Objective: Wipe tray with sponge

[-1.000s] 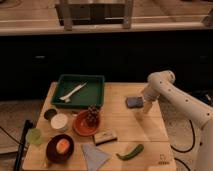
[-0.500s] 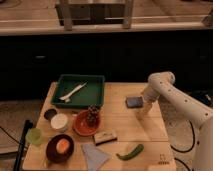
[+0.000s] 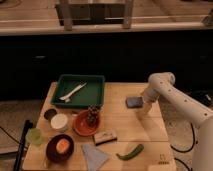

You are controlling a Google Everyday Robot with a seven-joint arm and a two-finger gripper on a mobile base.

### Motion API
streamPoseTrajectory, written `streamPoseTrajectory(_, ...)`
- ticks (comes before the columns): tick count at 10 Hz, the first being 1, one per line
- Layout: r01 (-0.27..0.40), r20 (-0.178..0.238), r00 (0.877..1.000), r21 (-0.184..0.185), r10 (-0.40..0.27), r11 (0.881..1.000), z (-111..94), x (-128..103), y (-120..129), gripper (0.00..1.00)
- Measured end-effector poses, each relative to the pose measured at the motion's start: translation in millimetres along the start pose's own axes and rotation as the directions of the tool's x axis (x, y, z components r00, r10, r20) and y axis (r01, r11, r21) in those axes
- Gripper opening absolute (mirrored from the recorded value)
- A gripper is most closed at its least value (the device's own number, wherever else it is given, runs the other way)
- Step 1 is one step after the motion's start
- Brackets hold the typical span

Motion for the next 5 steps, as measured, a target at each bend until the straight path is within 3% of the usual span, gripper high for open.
streamPoseTrajectory(5, -0.011, 0.017, 1.000, -0.019, 0.011, 1.000, 2.6, -1.4, 1.9, 0.80)
